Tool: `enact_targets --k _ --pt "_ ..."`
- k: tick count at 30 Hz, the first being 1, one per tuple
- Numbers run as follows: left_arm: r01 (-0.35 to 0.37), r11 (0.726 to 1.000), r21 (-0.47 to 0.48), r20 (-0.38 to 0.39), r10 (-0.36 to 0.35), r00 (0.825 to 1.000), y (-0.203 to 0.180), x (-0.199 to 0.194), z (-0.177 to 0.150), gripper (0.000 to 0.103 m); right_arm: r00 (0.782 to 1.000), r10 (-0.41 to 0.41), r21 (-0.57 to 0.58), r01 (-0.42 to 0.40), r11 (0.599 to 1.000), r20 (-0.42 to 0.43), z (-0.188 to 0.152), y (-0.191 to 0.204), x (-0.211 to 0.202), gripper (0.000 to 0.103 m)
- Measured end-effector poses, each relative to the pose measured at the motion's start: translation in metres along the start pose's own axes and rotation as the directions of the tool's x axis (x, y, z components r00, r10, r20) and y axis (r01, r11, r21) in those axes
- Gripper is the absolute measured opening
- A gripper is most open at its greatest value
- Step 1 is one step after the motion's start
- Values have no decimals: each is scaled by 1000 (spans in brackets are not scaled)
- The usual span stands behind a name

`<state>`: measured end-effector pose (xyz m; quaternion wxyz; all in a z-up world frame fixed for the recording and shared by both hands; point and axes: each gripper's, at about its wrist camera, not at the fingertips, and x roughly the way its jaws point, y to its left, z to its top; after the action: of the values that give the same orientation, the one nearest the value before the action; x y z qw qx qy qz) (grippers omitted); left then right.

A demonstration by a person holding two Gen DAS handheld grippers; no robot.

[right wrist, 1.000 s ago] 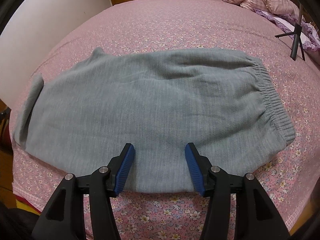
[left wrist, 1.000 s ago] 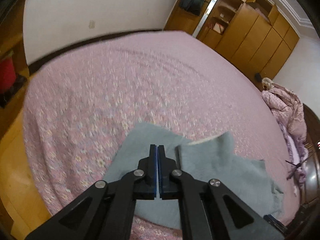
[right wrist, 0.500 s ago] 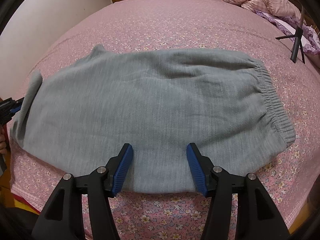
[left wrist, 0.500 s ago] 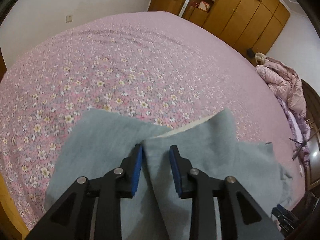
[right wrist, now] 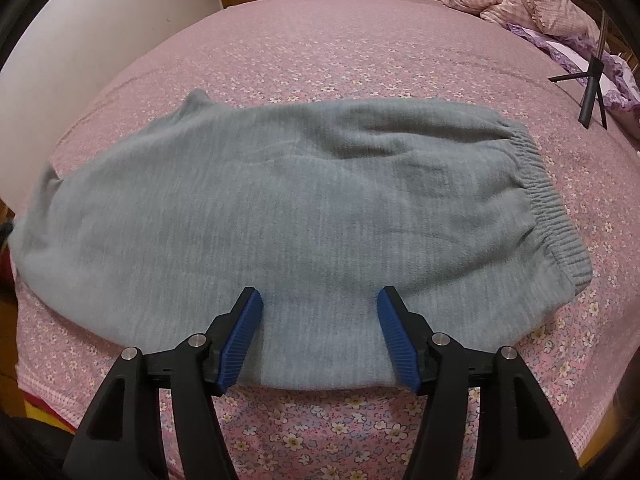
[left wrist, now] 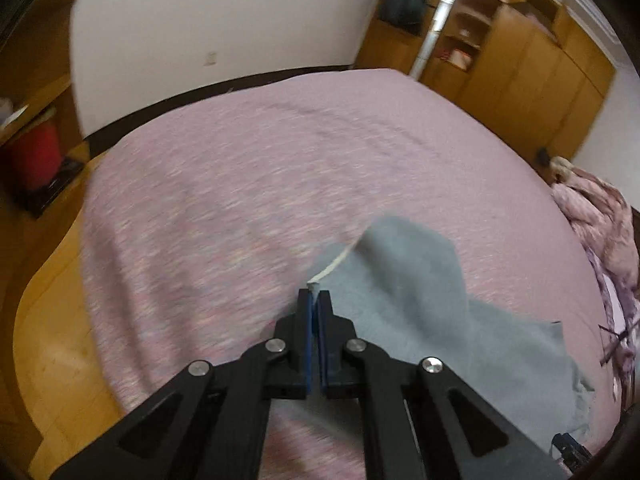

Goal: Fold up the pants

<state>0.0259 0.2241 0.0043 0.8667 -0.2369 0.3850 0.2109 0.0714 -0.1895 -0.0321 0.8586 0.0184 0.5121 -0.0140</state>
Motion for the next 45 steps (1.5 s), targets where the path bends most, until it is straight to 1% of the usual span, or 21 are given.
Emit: enact_targets --k 3,5,10,12,15,18,20,22,23,25,27,28,30,31,33,35,37,38,40,43,45 --pt "-26 999 -34 -73 24 997 16 13 -14 2 1000 -5 -3 5 1000 -1 0 1 0 64" --pt "-33 998 -56 -94 28 995 21 20 -23 2 1000 -7 -7 7 1000 -4 1 0 0 64" --pt "-72 997 28 -63 74 995 10 16 -26 2 1000 -16 -19 15 1000 -20 5 0 2 64" --pt "-83 996 44 -66 86 994 8 17 -25 3 1000 -20 -24 19 1000 -24 6 1 2 64" --pt "-85 996 36 -79 87 993 4 19 -22 3 999 -26 -24 26 999 -36 10 2 0 64" --pt "-75 995 71 -48 79 996 0 2 -17 4 1000 5 -40 -6 999 -16 25 8 -4 62" --pt "-55 994 92 -38 59 998 -9 -4 -10 13 1000 30 -46 -30 998 4 40 13 -7 62" --pt "-10 993 118 -31 14 999 -19 -6 -4 29 996 80 -57 -78 995 32 60 23 -9 62" --pt "1 992 130 -28 3 1000 -25 -5 0 32 993 107 -67 -104 992 42 69 29 -8 62" --pt "12 987 158 -37 -7 999 -39 5 5 34 986 160 -94 -154 984 55 88 44 -3 62" --pt "32 983 183 -47 -24 999 -53 16 8 34 983 176 -103 -169 980 55 103 57 8 61" --pt "37 980 197 -57 -26 998 -59 24 9 34 980 191 -103 -186 977 46 110 64 16 59" --pt "24 977 212 -101 -3 995 -65 41 8 34 978 210 -95 -208 974 13 119 75 33 56" --pt "21 977 214 -124 6 992 -65 51 7 34 979 206 -92 -206 974 -11 120 80 44 56" --pt "11 979 206 -161 22 987 -61 66 2 36 984 169 -90 -173 981 -49 119 86 65 56" --pt "29 977 211 -131 -2 991 -58 66 -2 37 989 146 -134 -143 981 16 117 92 67 56" --pt "33 972 233 -127 -3 992 -58 67 -4 38 993 111 -192 -102 976 38 115 100 71 59" --pt "32 971 235 -128 -2 992 -56 66 -6 38 993 106 -200 -96 975 44 114 102 71 61" --pt "30 972 235 -132 1 991 -57 66 -6 38 993 114 -194 -103 975 43 114 102 69 61" --pt "23 973 232 -141 10 990 -56 64 -6 40 989 146 -170 -140 976 24 112 94 56 61" --pt "11 973 231 -150 25 988 -59 62 -5 42 989 144 -163 -137 977 26 108 86 44 61"
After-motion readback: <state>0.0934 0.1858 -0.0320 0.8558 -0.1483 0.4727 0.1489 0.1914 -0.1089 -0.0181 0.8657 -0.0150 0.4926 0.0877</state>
